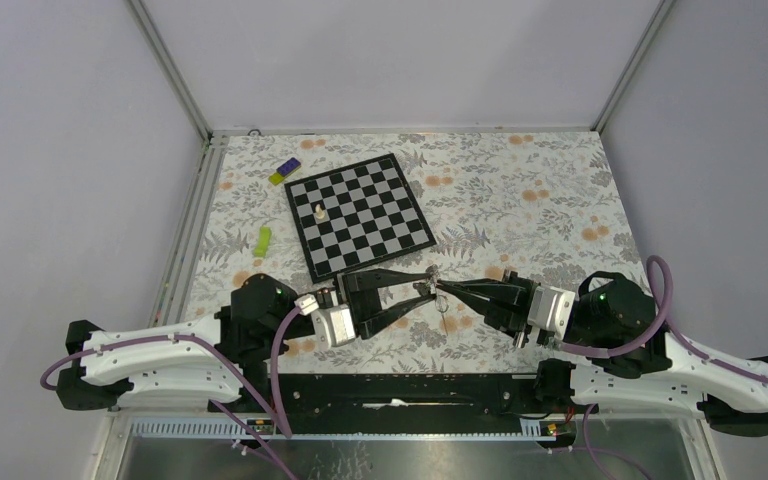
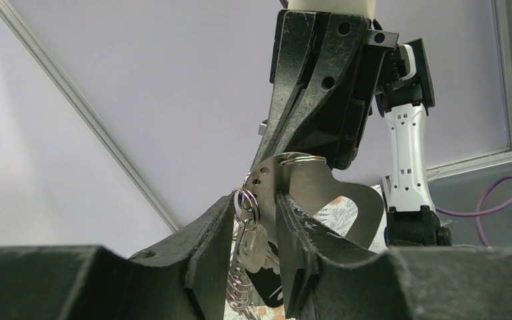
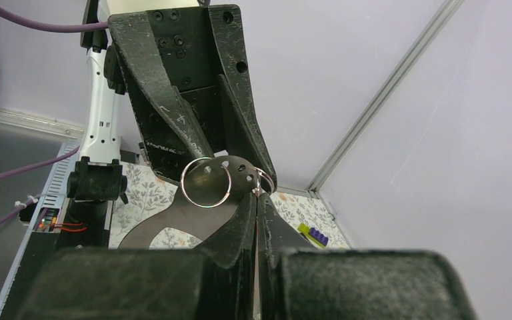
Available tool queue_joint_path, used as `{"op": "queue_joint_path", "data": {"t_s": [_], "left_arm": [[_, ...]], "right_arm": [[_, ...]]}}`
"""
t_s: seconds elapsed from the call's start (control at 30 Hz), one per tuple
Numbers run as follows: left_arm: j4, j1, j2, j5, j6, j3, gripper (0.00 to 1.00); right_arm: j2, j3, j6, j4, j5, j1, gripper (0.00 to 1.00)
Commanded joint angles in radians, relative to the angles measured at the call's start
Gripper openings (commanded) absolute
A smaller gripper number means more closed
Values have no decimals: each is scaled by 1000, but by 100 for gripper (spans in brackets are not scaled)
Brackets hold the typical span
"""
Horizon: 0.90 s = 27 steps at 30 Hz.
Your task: Remove the keys from the keyring
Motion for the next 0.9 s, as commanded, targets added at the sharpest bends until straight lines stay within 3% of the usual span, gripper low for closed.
{"op": "queue_joint_path", "data": {"t_s": [0.0,0.2,0.57,0.87], "left_arm": [[55,1,2,9,-2,18,33],[55,0,-1,3,-2,17,25],[53,1,-18,-10,-7,8,21],[51,1,-23,-11,-7,6,10]], "right_arm": [[0,26,9,63,-20,1,0],[-12,24,6,59,-10,1,0],[-28,19,-1,58,14,1,0],[-31,16,1,55,14,1,0]]}}
